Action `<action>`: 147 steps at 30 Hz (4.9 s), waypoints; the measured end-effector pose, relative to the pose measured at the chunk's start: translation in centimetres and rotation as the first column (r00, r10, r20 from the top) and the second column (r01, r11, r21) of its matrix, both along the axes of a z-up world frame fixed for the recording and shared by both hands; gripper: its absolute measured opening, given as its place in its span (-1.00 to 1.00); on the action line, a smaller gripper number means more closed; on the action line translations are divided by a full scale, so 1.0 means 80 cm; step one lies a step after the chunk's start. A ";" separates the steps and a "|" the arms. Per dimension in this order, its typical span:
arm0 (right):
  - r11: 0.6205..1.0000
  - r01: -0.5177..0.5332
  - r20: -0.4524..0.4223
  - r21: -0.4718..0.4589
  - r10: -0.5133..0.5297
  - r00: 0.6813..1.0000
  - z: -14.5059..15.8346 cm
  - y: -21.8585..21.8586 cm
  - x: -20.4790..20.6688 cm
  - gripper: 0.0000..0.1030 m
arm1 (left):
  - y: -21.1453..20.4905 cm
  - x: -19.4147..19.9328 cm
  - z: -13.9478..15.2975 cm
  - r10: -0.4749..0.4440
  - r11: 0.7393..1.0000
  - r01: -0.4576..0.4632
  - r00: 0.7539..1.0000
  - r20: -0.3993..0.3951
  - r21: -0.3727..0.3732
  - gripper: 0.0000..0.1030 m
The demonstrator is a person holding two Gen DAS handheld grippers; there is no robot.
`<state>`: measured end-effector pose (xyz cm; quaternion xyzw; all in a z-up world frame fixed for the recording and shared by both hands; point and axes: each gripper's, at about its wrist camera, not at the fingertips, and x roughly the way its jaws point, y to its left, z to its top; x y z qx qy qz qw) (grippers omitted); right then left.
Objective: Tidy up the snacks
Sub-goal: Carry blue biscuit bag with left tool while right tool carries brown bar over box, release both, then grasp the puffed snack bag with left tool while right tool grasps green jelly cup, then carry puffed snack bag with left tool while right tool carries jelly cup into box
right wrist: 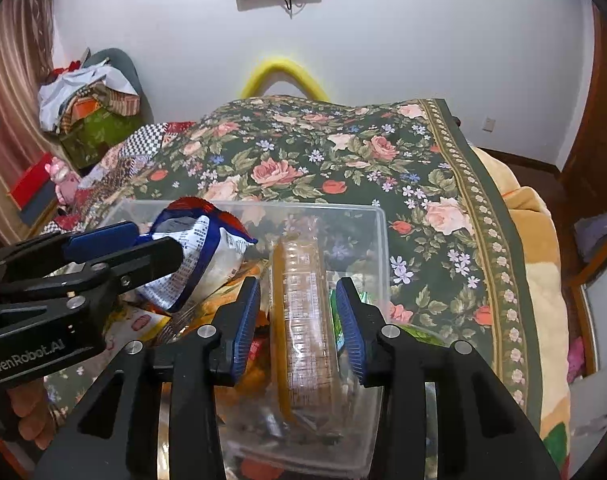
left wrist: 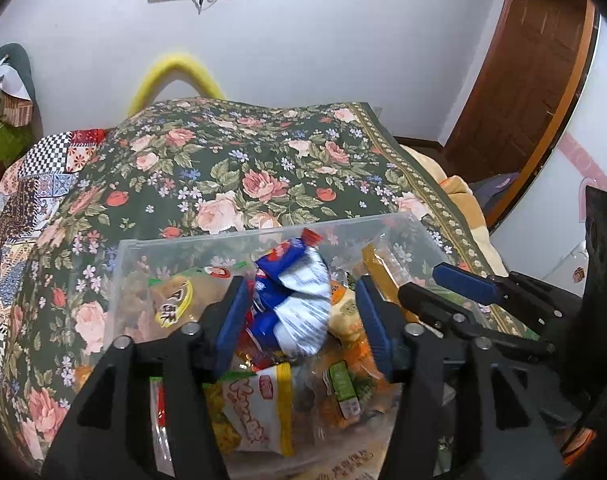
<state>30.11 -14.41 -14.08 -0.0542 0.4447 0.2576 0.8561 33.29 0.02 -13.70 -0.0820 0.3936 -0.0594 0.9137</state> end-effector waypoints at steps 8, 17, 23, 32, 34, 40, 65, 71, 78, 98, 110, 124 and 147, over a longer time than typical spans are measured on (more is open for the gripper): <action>1.000 0.020 0.045 -0.004 -0.019 0.999 0.026 -0.027 -0.016 -0.21 | 0.019 -0.044 0.042 0.002 1.000 -0.001 0.999 0.053 -0.017 0.19; 0.989 0.081 0.100 -0.121 -0.069 0.993 0.029 -0.080 -0.034 -0.18 | 0.071 -0.101 0.061 0.076 0.995 -0.081 0.994 0.083 0.053 0.27; 0.981 0.118 0.060 -0.157 -0.110 0.992 0.006 -0.110 -0.036 -0.18 | 0.120 -0.111 0.026 0.169 0.982 -0.170 0.985 0.013 0.079 0.27; 0.987 0.130 -0.046 -0.090 -0.135 0.990 -0.028 -0.114 -0.008 -0.18 | 0.172 -0.098 -0.044 0.252 0.967 -0.245 0.962 -0.108 0.069 0.27; 0.988 0.124 -0.057 -0.092 -0.130 0.990 -0.036 -0.109 -0.002 -0.18 | 0.174 -0.092 -0.055 0.246 0.969 -0.241 0.961 -0.124 0.059 0.27; 0.994 0.108 -0.122 -0.023 -0.110 0.987 -0.051 -0.111 0.010 -0.18 | 0.177 -0.081 -0.072 0.223 0.975 -0.222 0.965 -0.136 0.027 0.27; 0.995 0.015 -0.196 0.099 0.004 0.981 -0.064 -0.117 0.042 -0.18 | 0.205 -0.081 -0.090 0.200 0.973 -0.180 0.970 -0.141 0.143 0.31; 0.999 0.040 -0.190 0.018 -0.036 0.981 -0.072 -0.117 0.050 -0.18 | 0.229 -0.089 -0.102 0.253 0.964 -0.231 0.950 -0.184 0.132 0.26; 0.998 0.014 -0.187 0.061 -0.002 0.982 -0.061 -0.108 0.059 -0.18 | 0.227 -0.111 -0.093 0.252 0.968 -0.246 0.953 -0.169 0.056 0.26; 0.988 0.023 -0.303 0.150 0.023 0.953 -0.080 -0.084 0.124 -0.12 | 0.192 -0.136 -0.074 0.211 0.977 -0.210 0.966 -0.152 0.024 0.26; 0.995 0.064 -0.283 0.077 -0.040 0.958 -0.086 -0.088 0.140 -0.10 | 0.183 -0.126 -0.083 0.196 0.980 -0.196 0.968 -0.158 0.018 0.30; 0.998 0.064 -0.236 0.017 -0.058 0.970 -0.089 -0.083 0.140 -0.11 | 0.181 -0.120 -0.083 0.172 0.984 -0.177 0.970 -0.173 -0.017 0.43; 0.988 0.086 -0.154 0.129 -0.066 0.986 -0.015 -0.142 0.017 -0.11 | 0.192 -0.142 -0.051 0.229 0.969 -0.241 0.959 -0.170 -0.058 0.64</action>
